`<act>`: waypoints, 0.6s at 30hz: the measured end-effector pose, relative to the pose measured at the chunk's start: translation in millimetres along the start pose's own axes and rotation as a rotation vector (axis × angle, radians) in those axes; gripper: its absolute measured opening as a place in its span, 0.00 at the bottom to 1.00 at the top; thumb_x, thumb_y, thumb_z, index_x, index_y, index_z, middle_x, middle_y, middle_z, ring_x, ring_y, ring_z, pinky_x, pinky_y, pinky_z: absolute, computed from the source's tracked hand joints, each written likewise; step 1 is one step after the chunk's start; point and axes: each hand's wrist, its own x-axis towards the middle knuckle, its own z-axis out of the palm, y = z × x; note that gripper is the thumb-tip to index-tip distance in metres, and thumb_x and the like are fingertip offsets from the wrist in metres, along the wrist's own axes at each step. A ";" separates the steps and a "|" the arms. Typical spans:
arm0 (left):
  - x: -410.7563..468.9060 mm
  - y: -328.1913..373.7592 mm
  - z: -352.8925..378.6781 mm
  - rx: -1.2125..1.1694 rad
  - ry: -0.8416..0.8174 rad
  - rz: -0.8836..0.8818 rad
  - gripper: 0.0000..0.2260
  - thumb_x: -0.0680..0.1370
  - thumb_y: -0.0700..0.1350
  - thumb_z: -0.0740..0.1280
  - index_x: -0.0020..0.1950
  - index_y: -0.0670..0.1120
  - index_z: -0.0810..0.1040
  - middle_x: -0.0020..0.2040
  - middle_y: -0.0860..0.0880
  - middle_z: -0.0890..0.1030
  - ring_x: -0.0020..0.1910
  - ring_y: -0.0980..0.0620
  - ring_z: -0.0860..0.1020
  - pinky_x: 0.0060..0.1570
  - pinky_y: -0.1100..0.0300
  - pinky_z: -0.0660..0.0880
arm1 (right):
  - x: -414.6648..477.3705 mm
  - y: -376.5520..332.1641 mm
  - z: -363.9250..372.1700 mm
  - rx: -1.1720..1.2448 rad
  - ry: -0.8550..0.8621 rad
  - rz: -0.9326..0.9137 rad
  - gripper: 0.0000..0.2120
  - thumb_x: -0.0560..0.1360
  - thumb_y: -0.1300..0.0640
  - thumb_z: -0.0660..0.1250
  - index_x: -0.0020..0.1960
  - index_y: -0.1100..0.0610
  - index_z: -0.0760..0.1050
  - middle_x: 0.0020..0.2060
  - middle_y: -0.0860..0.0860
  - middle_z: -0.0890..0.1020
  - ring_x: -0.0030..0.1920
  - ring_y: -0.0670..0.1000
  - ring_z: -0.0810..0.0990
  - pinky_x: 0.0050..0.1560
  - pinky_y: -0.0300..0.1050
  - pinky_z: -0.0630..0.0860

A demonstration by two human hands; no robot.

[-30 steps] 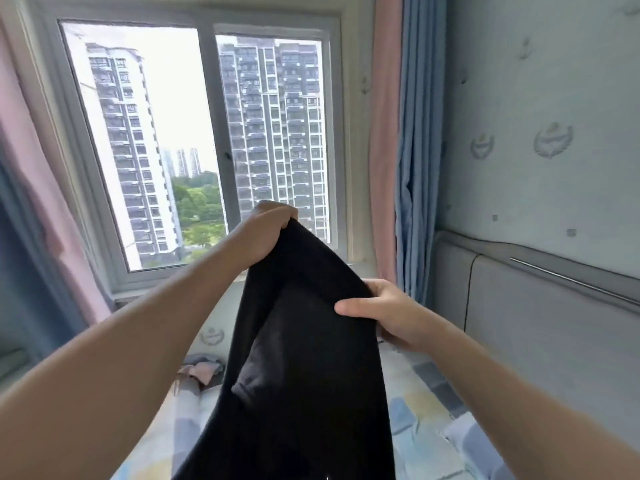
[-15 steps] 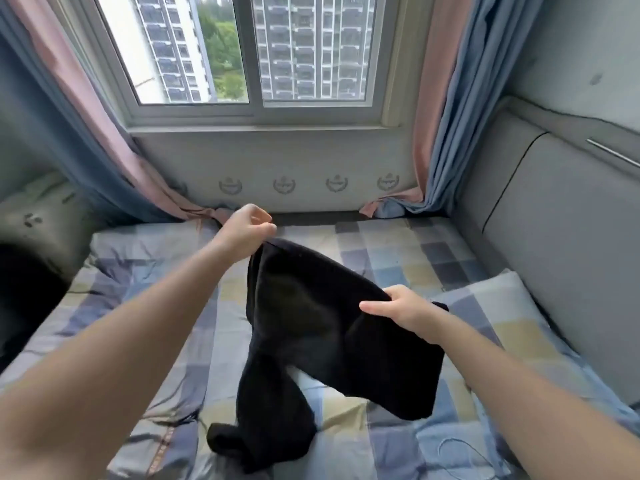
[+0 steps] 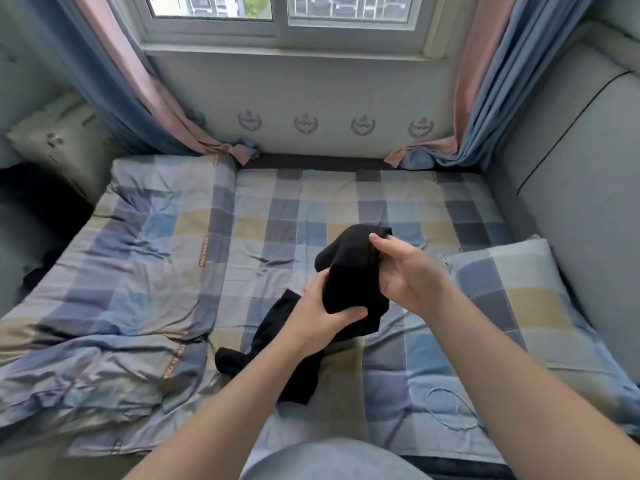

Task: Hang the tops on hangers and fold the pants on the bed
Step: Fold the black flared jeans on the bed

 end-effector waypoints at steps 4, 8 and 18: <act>5.8 9.9 -4.2 0.023 0.146 0.092 0.05 0.81 0.49 0.66 0.46 0.53 0.80 0.42 0.56 0.83 0.44 0.53 0.81 0.46 0.51 0.76 | -14.9 0.1 1.2 0.007 -0.096 -0.027 0.23 0.79 0.54 0.64 0.71 0.61 0.71 0.62 0.57 0.81 0.59 0.55 0.81 0.58 0.47 0.79; 10.3 23.6 -12.4 -0.135 0.193 0.046 0.10 0.84 0.49 0.62 0.48 0.53 0.82 0.43 0.54 0.85 0.45 0.55 0.83 0.49 0.52 0.80 | -31.9 17.1 -20.1 -0.455 0.055 -0.109 0.27 0.77 0.45 0.65 0.75 0.48 0.68 0.66 0.46 0.78 0.65 0.46 0.76 0.69 0.48 0.68; -0.2 28.5 -12.3 -0.629 0.296 -0.317 0.10 0.84 0.49 0.62 0.61 0.48 0.79 0.55 0.46 0.85 0.53 0.46 0.84 0.54 0.47 0.82 | -53.0 97.6 -28.9 -0.064 0.027 0.317 0.30 0.74 0.38 0.71 0.69 0.54 0.76 0.63 0.55 0.82 0.62 0.57 0.81 0.54 0.51 0.81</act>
